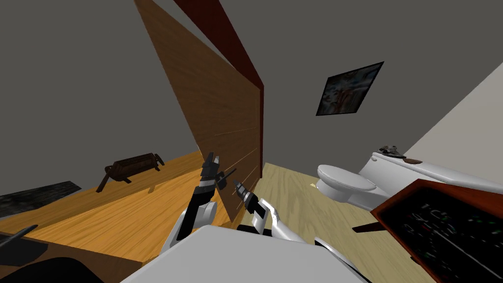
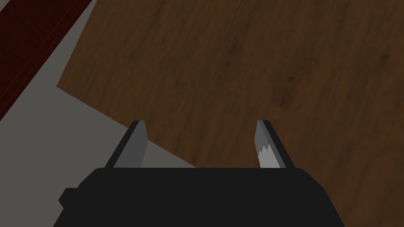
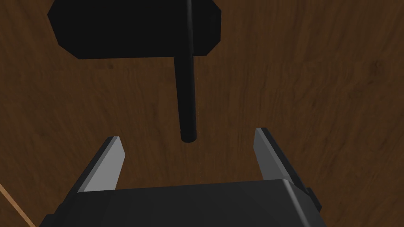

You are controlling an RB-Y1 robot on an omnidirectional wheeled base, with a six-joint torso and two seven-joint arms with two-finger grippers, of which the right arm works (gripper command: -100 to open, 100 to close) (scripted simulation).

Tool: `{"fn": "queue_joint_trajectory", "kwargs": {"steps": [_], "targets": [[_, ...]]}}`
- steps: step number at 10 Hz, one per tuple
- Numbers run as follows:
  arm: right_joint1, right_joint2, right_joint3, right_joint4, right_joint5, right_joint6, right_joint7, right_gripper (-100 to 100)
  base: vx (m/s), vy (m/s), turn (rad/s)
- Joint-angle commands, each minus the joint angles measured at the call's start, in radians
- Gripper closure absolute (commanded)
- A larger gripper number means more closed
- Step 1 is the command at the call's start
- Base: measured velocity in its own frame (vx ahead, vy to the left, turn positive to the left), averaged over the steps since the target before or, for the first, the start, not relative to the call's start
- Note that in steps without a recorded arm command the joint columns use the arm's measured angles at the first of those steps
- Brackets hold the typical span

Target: Push the door open

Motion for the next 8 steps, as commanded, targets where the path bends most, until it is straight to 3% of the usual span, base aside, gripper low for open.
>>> {"fn": "queue_joint_trajectory", "kwargs": {"steps": [1, 4, 7, 8], "targets": [[-0.002, -0.001, -0.006, 0.011, 0.002, -0.001, 0.004, -100, 0.084, 0.138, 0.013], [-0.006, 0.003, -0.016, 0.022, 0.004, 0.000, 0.009, -100, 0.106, 0.154, 0.024], [-0.010, 0.031, -0.027, 0.032, 0.006, 0.002, 0.014, -100, 0.109, 0.164, 0.022], [-0.009, 0.025, -0.025, 0.034, 0.006, -0.001, 0.013, -100, 0.035, 0.073, -0.006]]}}
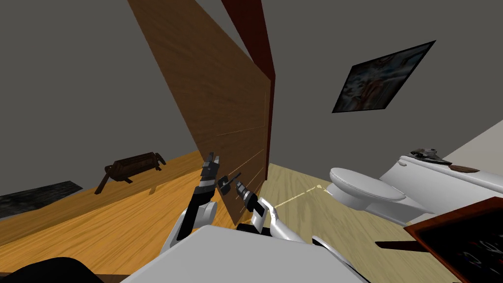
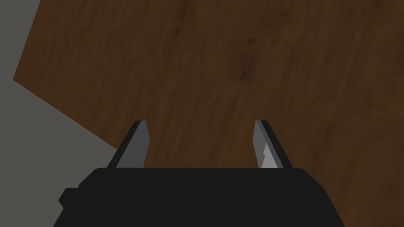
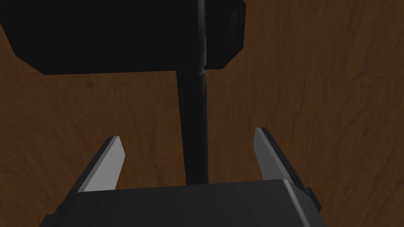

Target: Push the door open

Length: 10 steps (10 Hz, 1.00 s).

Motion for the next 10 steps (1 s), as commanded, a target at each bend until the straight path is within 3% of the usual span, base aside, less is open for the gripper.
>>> {"fn": "queue_joint_trajectory", "kwargs": {"steps": [1, 6, 7, 10], "targets": [[0.000, -0.002, 0.000, -0.002, 0.000, 0.002, -0.001, 100, -0.003, -0.010, 0.002], [0.000, -0.002, 0.000, -0.002, 0.000, 0.002, -0.001, 100, -0.008, -0.016, 0.001], [0.004, -0.017, -0.029, 0.005, -0.001, 0.001, 0.008, -100, -0.115, 0.020, -0.108], [0.010, 0.005, -0.074, 0.016, -0.002, 0.001, 0.021, -100, -0.176, 0.031, -0.106]]}}
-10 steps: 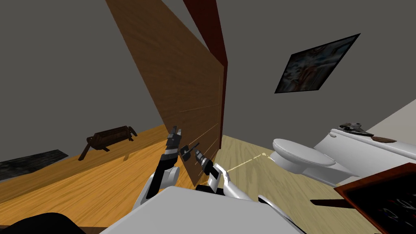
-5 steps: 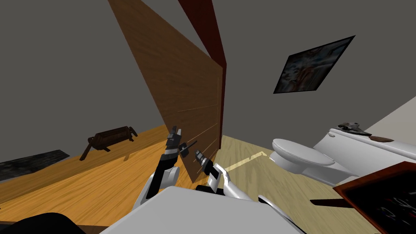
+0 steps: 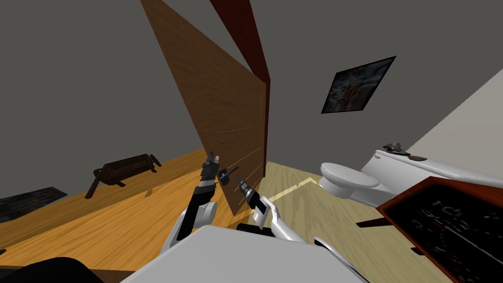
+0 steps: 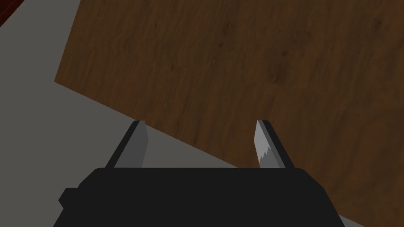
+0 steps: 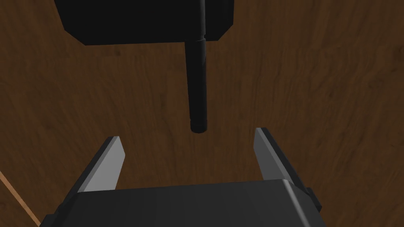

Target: Push the door open

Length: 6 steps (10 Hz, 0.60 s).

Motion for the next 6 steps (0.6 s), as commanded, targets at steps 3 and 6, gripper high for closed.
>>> {"fn": "queue_joint_trajectory", "kwargs": {"steps": [3, 6], "targets": [[0.001, -0.008, -0.023, 0.006, 0.001, 0.002, 0.008, -100, -0.070, 0.065, -0.023], [-0.003, -0.010, -0.033, 0.016, 0.003, -0.001, 0.013, -100, 0.150, 0.198, 0.022]]}}
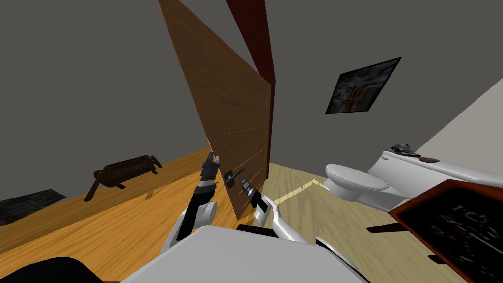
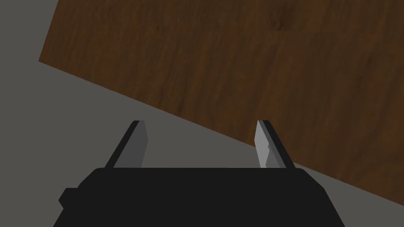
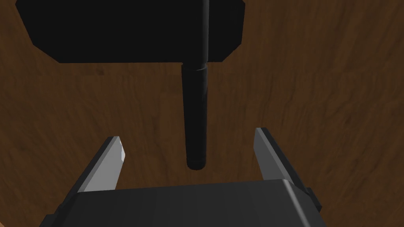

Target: Push the door open

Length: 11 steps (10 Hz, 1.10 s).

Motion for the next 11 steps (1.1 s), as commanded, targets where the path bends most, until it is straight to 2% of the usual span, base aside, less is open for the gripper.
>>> {"fn": "queue_joint_trajectory", "kwargs": {"steps": [1, 3, 4, 5, 10, 11], "targets": [[-0.005, 0.008, -0.007, 0.009, 0.001, -0.004, 0.001, -100, 0.139, 0.197, 0.034], [-0.008, 0.042, -0.014, 0.017, 0.002, -0.006, 0.005, -100, 0.142, 0.137, 0.024], [-0.005, 0.024, -0.011, -0.001, 0.001, 0.002, 0.001, -100, 0.066, 0.056, 0.002], [-0.005, 0.024, -0.011, -0.001, 0.001, 0.002, 0.001, 100, -0.010, -0.005, -0.005], [-0.005, 0.024, -0.011, -0.001, 0.001, 0.002, 0.001, 100, -0.013, -0.013, 0.001], [0.000, -0.003, -0.029, 0.000, -0.002, 0.001, 0.004, -100, -0.108, -0.022, -0.142]]}}
